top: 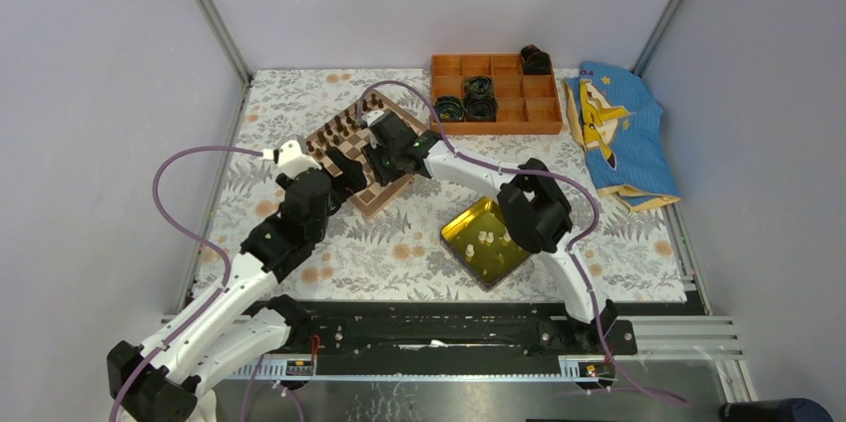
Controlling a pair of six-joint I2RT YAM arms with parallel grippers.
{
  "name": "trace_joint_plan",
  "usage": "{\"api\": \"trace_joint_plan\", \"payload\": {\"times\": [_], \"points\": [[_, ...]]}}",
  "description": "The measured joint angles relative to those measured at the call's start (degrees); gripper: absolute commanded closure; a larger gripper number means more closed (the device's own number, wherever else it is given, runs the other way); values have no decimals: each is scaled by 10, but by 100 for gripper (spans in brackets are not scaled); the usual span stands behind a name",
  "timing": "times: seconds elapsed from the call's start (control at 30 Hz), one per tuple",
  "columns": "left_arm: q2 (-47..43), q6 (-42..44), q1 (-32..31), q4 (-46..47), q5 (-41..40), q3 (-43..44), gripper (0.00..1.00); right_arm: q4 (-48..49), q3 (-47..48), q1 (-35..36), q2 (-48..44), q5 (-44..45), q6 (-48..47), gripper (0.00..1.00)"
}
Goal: Set up the chess pieces on the board
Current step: Place the chess piece on the chessboard.
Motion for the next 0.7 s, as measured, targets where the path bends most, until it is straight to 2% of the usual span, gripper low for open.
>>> {"api": "trace_joint_plan", "payload": {"times": [0.7], "points": [[0,0,0,0,0,-3,1,6,16,0,3,-8,-3,54]]}}
